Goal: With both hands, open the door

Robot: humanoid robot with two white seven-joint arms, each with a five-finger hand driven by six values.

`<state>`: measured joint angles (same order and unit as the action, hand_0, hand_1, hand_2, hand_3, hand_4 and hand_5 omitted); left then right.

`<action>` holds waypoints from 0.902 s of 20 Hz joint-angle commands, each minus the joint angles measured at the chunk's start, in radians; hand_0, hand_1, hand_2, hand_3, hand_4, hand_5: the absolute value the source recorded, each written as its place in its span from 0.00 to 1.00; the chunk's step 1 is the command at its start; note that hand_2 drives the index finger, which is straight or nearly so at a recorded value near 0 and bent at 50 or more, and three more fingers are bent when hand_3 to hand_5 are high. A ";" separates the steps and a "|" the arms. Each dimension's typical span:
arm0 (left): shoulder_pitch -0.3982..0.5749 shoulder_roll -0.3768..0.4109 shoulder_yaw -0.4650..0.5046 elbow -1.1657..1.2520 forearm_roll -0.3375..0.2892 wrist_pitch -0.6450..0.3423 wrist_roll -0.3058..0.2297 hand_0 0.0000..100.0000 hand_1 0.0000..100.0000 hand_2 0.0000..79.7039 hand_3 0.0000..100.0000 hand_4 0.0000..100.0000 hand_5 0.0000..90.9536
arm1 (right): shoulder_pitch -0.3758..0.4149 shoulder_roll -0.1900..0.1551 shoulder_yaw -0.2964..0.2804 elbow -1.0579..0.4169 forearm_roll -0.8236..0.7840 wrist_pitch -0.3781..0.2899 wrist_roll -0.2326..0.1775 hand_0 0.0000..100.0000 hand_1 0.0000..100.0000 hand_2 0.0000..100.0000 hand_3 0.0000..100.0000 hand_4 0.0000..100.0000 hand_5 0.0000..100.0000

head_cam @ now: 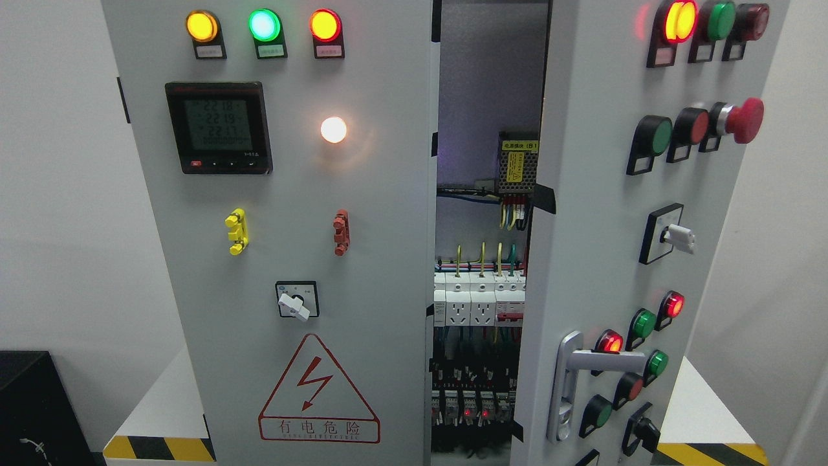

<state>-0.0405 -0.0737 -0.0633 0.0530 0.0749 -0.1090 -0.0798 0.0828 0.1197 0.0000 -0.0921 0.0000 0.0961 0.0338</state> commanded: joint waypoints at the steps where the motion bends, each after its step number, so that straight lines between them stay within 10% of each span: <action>1: -0.001 0.002 0.000 -0.001 0.000 0.000 0.000 0.00 0.00 0.00 0.00 0.00 0.00 | 0.000 0.000 -0.005 0.000 0.011 0.001 0.000 0.00 0.00 0.00 0.00 0.00 0.00; 8: -0.002 0.008 0.000 -0.001 0.002 0.000 0.000 0.00 0.00 0.00 0.00 0.00 0.00 | 0.000 0.000 -0.005 0.000 0.011 0.001 0.000 0.00 0.00 0.00 0.00 0.00 0.00; 13: 0.166 0.211 -0.006 -0.406 0.022 -0.078 -0.087 0.00 0.00 0.00 0.00 0.00 0.00 | 0.000 0.000 -0.005 0.000 0.011 0.001 0.000 0.00 0.00 0.00 0.00 0.00 0.00; 15: 0.250 0.396 -0.001 -0.647 0.234 -0.133 -0.209 0.00 0.00 0.00 0.00 0.00 0.00 | 0.000 0.000 -0.005 0.000 0.011 0.001 0.000 0.00 0.00 0.00 0.00 0.00 0.00; 18: 0.381 0.799 -0.007 -0.982 0.955 -0.150 -0.365 0.00 0.00 0.00 0.00 0.00 0.00 | 0.000 0.000 -0.005 0.000 0.011 0.001 0.000 0.00 0.00 0.00 0.00 0.00 0.00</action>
<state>0.1506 0.1296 -0.0664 -0.2491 0.3446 -0.2345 -0.3264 0.0828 0.1197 0.0000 -0.0925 0.0000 0.0961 0.0339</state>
